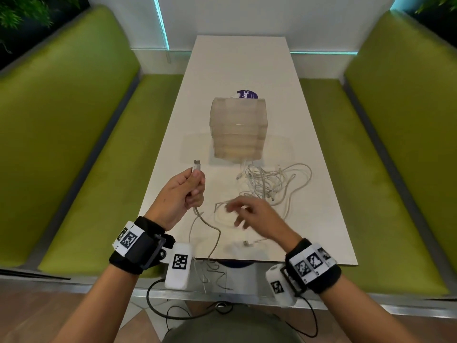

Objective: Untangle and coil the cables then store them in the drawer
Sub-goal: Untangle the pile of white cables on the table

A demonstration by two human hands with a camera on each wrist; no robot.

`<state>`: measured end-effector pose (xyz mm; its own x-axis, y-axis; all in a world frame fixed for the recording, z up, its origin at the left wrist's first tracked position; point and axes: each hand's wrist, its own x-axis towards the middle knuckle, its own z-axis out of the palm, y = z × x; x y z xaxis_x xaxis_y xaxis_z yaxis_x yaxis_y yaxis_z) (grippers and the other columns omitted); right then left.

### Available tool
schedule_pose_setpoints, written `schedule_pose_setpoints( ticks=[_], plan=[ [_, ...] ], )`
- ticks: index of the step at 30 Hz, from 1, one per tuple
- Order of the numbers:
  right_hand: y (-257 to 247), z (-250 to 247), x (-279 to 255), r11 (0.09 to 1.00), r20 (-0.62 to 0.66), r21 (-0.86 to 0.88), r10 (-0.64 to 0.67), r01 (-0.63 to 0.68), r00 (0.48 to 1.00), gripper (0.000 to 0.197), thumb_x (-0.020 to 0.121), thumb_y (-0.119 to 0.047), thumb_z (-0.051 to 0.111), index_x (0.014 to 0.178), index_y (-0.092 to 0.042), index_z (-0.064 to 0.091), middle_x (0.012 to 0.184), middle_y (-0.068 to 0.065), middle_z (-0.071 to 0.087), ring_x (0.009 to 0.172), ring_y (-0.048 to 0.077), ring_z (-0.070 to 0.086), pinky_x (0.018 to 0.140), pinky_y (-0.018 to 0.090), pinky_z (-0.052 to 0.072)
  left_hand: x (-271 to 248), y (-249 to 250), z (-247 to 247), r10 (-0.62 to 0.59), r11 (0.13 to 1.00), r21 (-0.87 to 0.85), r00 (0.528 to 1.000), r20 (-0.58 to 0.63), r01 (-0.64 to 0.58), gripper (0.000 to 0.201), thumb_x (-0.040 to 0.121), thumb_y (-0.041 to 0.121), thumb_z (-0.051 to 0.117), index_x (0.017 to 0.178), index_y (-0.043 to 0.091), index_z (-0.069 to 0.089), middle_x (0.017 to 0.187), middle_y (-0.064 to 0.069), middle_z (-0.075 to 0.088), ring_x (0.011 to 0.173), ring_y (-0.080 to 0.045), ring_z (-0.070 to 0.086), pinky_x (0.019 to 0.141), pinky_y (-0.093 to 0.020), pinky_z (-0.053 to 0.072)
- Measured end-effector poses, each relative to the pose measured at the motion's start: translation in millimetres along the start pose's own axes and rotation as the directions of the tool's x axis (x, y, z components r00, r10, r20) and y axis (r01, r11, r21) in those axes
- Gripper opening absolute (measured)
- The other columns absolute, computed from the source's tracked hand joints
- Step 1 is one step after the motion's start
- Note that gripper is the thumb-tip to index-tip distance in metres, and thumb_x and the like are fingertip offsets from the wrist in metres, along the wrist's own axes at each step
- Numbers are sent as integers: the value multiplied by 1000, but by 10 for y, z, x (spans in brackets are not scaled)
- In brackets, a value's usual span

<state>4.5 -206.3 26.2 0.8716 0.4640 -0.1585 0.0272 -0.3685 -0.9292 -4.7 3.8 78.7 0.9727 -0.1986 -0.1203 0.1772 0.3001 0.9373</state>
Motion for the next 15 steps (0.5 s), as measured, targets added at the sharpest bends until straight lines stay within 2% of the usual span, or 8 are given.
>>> schedule_pose_setpoints(
  ticks=[1, 3, 4, 6, 8, 10, 12, 15],
  plan=[
    [116, -154, 59, 998, -108, -6, 66, -67, 992, 24, 93, 2, 47, 97, -11, 66, 96, -2, 67, 70, 15, 65, 58, 23, 49, -10, 15, -26, -3, 1000, 12, 1000, -6, 3, 27, 95, 28, 44, 77, 11, 53, 56, 6, 37, 45, -6, 26, 46, -17, 26],
    [414, -508, 185, 966, -300, -128, 180, -226, 937, 27, 86, 9, 47, 94, -8, 67, 100, 5, 68, 83, 21, 63, 67, 25, 48, -24, 44, -76, -1, 1000, 26, 1000, -12, 2, 27, 96, 27, 43, 78, 10, 52, 56, 6, 37, 45, -6, 25, 46, -17, 26],
    [601, -676, 245, 924, -364, -219, 220, -312, 905, 30, 83, 10, 47, 93, -9, 68, 103, 8, 69, 89, 23, 63, 73, 26, 49, -28, 49, -94, 1, 1000, 25, 1000, -11, -1, 27, 97, 28, 43, 78, 11, 52, 56, 6, 37, 45, -6, 26, 46, -17, 27],
    [886, -917, 323, 830, -413, -338, 294, -444, 862, 33, 82, 9, 46, 94, -11, 70, 108, 11, 69, 101, 26, 62, 86, 31, 49, -30, 51, -109, 5, 1000, 15, 1000, -10, -5, 27, 95, 29, 45, 77, 12, 54, 56, 6, 37, 45, -6, 26, 46, -16, 28],
    [1060, -994, 376, 796, -373, -403, 308, -452, 875, 26, 86, 2, 51, 97, -11, 72, 110, 11, 69, 104, 27, 62, 90, 33, 47, -33, 43, -114, 9, 1000, 6, 1000, 1, -9, 28, 92, 36, 55, 75, 13, 56, 56, 6, 38, 45, -6, 27, 45, -16, 29],
    [1107, -966, 404, 804, -324, -459, 243, -377, 914, 19, 89, -6, 57, 99, -11, 72, 105, 11, 70, 99, 27, 64, 83, 31, 47, -33, 27, -116, 17, 1000, 7, 1000, 26, -17, 34, 82, 46, 66, 76, 14, 56, 57, 6, 38, 45, -6, 28, 46, -16, 29],
    [1095, -919, 415, 814, -304, -485, 186, -320, 934, 20, 90, -10, 56, 104, -14, 69, 96, 10, 70, 94, 27, 64, 75, 30, 45, -31, 12, -121, 18, 1000, 8, 999, 38, -19, 39, 76, 50, 69, 77, 14, 55, 57, 7, 38, 46, -6, 28, 46, -16, 29],
    [1085, -897, 438, 752, -295, -576, 173, -320, 940, 25, 92, -18, 52, 114, -21, 62, 95, 9, 68, 94, 27, 62, 73, 32, 45, -21, -5, -128, 16, 1000, 17, 999, 43, -17, 43, 75, 52, 70, 78, 13, 53, 58, 7, 38, 46, -6, 28, 47, -17, 28]
  ],
)
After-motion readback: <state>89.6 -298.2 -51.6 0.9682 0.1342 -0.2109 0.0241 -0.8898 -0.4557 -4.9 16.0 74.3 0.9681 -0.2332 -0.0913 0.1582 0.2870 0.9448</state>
